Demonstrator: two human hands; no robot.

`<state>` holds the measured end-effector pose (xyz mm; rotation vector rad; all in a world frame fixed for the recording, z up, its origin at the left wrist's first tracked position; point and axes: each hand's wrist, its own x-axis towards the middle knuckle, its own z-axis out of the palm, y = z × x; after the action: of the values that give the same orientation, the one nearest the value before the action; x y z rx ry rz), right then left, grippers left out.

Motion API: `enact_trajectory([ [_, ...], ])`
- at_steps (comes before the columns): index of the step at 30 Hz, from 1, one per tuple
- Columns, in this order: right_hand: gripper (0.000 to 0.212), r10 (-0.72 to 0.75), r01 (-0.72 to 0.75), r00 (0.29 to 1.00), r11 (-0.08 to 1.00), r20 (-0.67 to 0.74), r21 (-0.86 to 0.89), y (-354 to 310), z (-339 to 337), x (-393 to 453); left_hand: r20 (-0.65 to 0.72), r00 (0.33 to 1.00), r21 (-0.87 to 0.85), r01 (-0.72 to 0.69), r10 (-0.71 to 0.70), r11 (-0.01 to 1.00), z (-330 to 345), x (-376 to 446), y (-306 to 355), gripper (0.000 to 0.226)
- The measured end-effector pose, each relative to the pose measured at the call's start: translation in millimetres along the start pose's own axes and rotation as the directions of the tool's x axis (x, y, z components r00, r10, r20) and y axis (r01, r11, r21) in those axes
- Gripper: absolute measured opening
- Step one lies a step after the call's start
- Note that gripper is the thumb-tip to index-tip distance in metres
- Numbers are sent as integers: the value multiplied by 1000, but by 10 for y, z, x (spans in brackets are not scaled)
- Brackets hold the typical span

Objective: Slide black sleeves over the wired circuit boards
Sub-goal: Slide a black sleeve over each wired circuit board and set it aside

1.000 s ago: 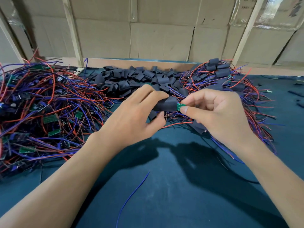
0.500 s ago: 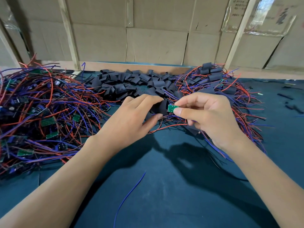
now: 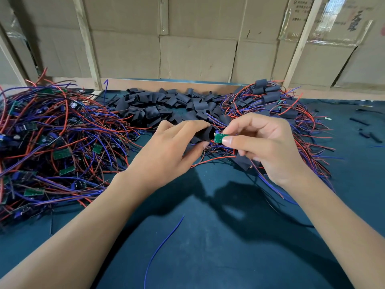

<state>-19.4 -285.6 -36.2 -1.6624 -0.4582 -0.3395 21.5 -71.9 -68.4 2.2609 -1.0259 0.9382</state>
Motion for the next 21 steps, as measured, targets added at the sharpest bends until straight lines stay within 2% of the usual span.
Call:
enact_trajectory([
  [4, 8, 25, -26, 999, 999, -29, -48, -5, -4, 14, -41, 996, 105, -76, 81, 992, 21, 7, -1, 30],
  [7, 10, 29, -37, 996, 995, -84, -98, 30, -13, 30, -52, 994, 113, -89, 96, 990, 37, 7, -10, 27],
  [9, 17, -30, -5, 990, 969, -137, -247, 100, 2, 16, -53, 994, 126, -92, 99, 988, 53, 11, -16, 27],
  [11, 23, -164, 77, 976, 873, -141, -481, 183, 50, -11, -28, 996, 124, -77, 81, 989, 71, 14, -13, 28],
  [12, 25, -224, 123, 967, 829, -122, -545, 213, 78, -22, -4, 998, 118, -69, 70, 991, 81, 13, -8, 28],
  [16, 23, -318, 227, 946, 791, -65, -569, 252, 117, -43, 95, 994, 65, -61, 55, 996, 103, 8, 19, 28],
  [21, 19, -352, 254, 934, 770, -57, -585, 213, 110, -58, 99, 995, 37, -17, 13, 999, 119, 26, 35, 30],
])
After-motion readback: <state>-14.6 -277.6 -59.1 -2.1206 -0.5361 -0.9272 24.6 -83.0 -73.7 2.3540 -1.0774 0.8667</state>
